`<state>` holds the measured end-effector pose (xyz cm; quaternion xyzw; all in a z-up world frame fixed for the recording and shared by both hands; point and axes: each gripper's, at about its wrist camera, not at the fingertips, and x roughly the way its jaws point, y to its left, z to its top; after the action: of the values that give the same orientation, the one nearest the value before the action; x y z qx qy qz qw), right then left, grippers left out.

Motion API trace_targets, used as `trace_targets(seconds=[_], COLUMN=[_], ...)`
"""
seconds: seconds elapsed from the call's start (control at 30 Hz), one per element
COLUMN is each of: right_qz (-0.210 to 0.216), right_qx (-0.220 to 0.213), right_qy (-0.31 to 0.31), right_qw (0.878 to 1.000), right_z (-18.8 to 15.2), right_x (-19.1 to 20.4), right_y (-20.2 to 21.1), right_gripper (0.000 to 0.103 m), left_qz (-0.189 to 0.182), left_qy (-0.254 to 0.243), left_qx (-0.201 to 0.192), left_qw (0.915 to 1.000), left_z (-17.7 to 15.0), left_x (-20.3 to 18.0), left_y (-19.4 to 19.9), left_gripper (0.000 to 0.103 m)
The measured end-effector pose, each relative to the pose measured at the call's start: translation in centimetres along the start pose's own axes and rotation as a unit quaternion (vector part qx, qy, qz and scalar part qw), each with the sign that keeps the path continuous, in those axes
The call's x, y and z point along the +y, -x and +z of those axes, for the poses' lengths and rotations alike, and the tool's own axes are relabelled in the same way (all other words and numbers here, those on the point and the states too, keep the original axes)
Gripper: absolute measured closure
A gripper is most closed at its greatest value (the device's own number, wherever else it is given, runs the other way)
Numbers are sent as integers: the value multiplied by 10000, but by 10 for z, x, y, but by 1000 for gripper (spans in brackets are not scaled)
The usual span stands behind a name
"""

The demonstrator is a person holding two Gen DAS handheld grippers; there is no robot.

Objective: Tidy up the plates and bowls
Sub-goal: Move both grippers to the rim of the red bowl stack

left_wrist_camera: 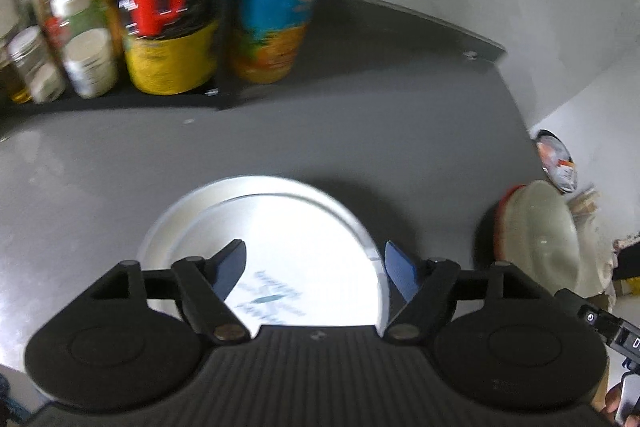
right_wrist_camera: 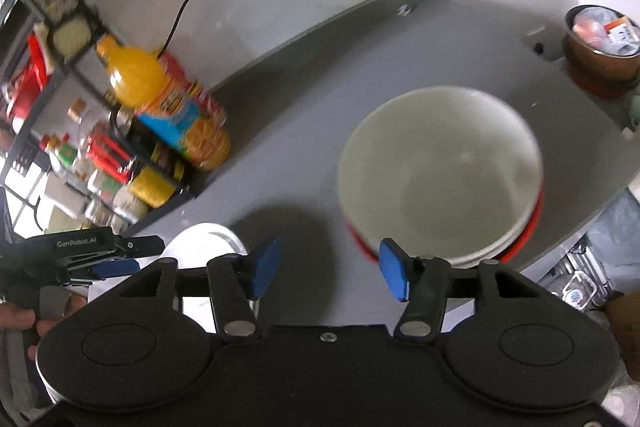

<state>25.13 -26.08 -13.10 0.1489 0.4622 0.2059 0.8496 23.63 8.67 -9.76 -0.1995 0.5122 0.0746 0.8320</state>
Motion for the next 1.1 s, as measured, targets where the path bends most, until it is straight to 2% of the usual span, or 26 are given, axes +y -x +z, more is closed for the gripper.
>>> trace_targets(seconds=[0.17,0.4,0.63,0.9,1.1], right_qz=[-95,-254,-378,-364,-411], right_qx=[-108,-189,-142,156,473], right_qy=[-144,-233,-321,-426,-285], right_qw=[9998,9992,9987,9983,9976], right_z=[10,25,40,47,53], right_x=[-27,-63,-99,-127,-136], right_y=[7,11,6,-13,-30], right_gripper=[42,32,30,29,29], left_qz=[-134,-247,-280,-227,-142], left_qy=[-134,-367,-459,-436,-391], left_qx=[28,38,232,380,544], left_qw=[9998,9990,9983,9981,9977], left_z=[4,5,3,2,-1], left_x=[-37,-91,-134,-161,-171], left_y=[-9,-26,-53,-79,-99], left_gripper=[25,24,23,23,23])
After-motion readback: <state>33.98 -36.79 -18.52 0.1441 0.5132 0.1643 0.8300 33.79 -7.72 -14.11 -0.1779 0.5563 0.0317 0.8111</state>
